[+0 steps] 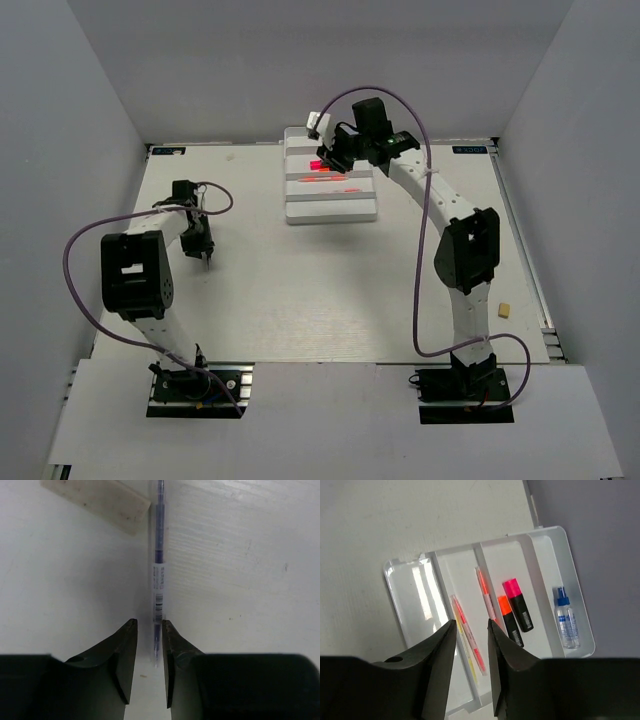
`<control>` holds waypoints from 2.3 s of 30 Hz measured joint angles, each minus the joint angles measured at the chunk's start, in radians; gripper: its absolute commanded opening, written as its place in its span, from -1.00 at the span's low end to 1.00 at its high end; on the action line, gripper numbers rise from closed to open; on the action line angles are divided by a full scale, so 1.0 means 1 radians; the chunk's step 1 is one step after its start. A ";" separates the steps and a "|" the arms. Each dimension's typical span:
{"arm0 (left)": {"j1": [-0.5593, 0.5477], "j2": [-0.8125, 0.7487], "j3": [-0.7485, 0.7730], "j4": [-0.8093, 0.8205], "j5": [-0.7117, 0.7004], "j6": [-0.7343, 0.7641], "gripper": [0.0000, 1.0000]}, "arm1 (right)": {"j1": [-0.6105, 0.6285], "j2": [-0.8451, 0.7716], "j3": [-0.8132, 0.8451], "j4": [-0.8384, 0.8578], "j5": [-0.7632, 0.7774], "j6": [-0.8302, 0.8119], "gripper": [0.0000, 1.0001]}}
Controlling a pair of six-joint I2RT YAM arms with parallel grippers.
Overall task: Sort the stationery into containers
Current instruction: Pick up the pen from the center of the board, then place the pen in the storage box.
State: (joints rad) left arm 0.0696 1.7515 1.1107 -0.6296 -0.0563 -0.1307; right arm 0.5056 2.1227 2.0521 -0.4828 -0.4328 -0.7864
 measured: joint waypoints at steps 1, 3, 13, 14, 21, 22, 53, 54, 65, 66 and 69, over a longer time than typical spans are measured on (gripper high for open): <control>-0.002 0.011 0.000 0.013 -0.003 0.002 -0.26 | 0.000 -0.014 0.000 0.000 -0.010 0.017 -0.25; -0.007 0.030 0.000 0.027 -0.010 0.004 -0.27 | 0.000 -0.035 -0.004 0.002 -0.027 0.037 -0.24; -0.053 0.050 0.003 0.102 -0.041 0.019 -0.59 | -0.002 -0.058 -0.093 -0.014 -0.053 0.074 -0.25; -0.057 0.051 0.003 0.109 -0.040 0.023 -0.69 | -0.002 -0.059 -0.093 -0.015 -0.054 0.076 -0.27; -0.076 0.024 -0.014 0.109 0.027 0.056 -0.85 | -0.021 -0.130 -0.171 -0.016 -0.061 0.187 -0.34; -0.083 0.006 -0.019 0.098 0.058 0.065 -0.86 | -0.031 -0.150 -0.184 -0.013 -0.062 0.230 -0.36; -0.466 0.591 1.002 0.011 0.546 1.019 -1.00 | -0.558 -0.664 -0.790 0.060 -0.154 0.678 -0.42; -0.467 0.591 1.003 0.032 0.539 1.035 -1.00 | -0.559 -0.665 -0.799 0.061 -0.156 0.678 -0.42; -0.486 0.624 0.998 0.122 0.457 1.189 -0.97 | -0.577 -0.663 -0.825 0.068 -0.200 0.679 -0.43; -0.489 0.634 0.998 0.124 0.454 1.195 -0.95 | -0.578 -0.663 -0.825 0.068 -0.201 0.679 -0.43; -0.500 0.679 1.006 0.118 0.438 1.204 -0.92 | -0.578 -0.661 -0.826 0.070 -0.208 0.683 -0.44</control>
State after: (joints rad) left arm -0.4305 2.4306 2.1166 -0.5114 0.3817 1.0733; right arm -0.0727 1.4612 1.2263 -0.4129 -0.6403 -0.1036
